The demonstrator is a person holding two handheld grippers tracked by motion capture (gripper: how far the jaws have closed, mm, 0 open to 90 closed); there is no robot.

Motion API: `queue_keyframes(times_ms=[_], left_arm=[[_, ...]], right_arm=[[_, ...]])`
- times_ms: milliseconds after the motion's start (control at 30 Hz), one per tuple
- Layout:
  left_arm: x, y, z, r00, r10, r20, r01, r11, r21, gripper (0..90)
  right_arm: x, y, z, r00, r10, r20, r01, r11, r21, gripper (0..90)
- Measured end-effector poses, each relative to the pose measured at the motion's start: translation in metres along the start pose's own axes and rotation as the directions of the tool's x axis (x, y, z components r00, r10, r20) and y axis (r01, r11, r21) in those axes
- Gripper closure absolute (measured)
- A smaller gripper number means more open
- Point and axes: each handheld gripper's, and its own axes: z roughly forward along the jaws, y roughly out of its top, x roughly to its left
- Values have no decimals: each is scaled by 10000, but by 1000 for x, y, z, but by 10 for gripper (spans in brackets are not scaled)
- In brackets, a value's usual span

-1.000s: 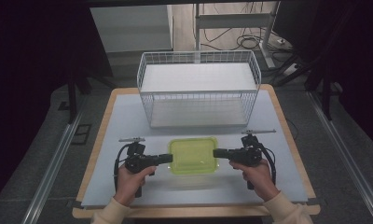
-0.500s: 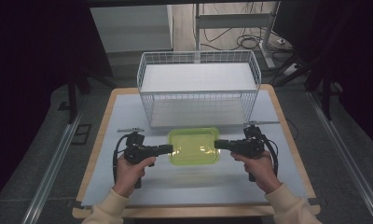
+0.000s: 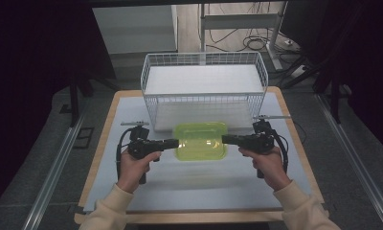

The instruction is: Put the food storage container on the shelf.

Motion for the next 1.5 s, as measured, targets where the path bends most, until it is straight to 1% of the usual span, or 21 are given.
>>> queue_keyframes(times_ms=[67, 133, 167, 200, 500, 667, 767, 867, 900, 1033, 1067, 1167, 1300, 1333, 1367, 1500], left_arm=[[-1, 4, -1, 10000, 21, -8, -21, 10000, -67, 817], [-2, 8, -2, 10000, 47, -4, -47, 10000, -76, 817], [-3, 12, -2, 10000, 66, -12, -66, 9999, -123, 816], [-3, 12, -2, 10000, 66, -12, -66, 9999, -123, 817], [-6, 29, -5, 9997, 197, -108, -199, 9995, -261, 817], [-6, 37, -5, 9996, 251, -90, -254, 9992, -304, 817], [-6, 43, -4, 9996, 264, -88, -267, 9991, -320, 817], [-7, 49, -4, 9995, 300, -85, -303, 9989, -370, 817], [-7, 49, -4, 9995, 300, -85, -303, 9989, -370, 817], [-7, 59, -4, 9994, 340, -85, -343, 9987, -370, 816], [-7, 62, -4, 9993, 370, -108, -373, 9986, -365, 817], [-7, 67, -4, 9993, 368, -78, -371, 9985, -402, 817], [-6, 75, -3, 9993, 368, -49, -370, 9983, -439, 817], [-7, 79, -3, 9993, 379, -52, -381, 9983, -451, 817], [-7, 79, -3, 9993, 379, -52, -381, 9983, -451, 817], [-8, 86, -4, 9989, 467, -63, -470, 9977, -484, 816]], right_arm=[[2, 6, -1, 10000, -61, 32, 62, 10000, -74, 814], [3, 7, -2, 9999, -89, 53, 89, 9999, -88, 814], [4, 12, -2, 9998, -182, 105, 183, 9997, -150, 814], [5, 14, -3, 9997, -207, 133, 209, 9997, -160, 814], [7, 30, -3, 9995, -254, 169, 260, 9992, -316, 814], [7, 37, -4, 9992, -351, 204, 359, 9985, -408, 813], [7, 41, -5, 9993, -320, 202, 328, 9986, -409, 813], [6, 48, -5, 9991, -362, 203, 371, 9982, -469, 813], [6, 48, -5, 9991, -362, 203, 371, 9982, -469, 813], [6, 54, -6, 9991, -385, 202, 396, 9978, -537, 814], [6, 59, -7, 9992, -338, 226, 350, 9979, -542, 814], [5, 62, -7, 9991, -353, 234, 366, 9976, -585, 814], [5, 71, -8, 9985, -451, 296, 469, 9968, -643, 814], [5, 73, -9, 9984, -476, 310, 496, 9965, -667, 814], [5, 73, -9, 9984, -476, 310, 496, 9965, -667, 814], [7, 81, -9, 9979, -550, 351, 574, 9960, -692, 814]])
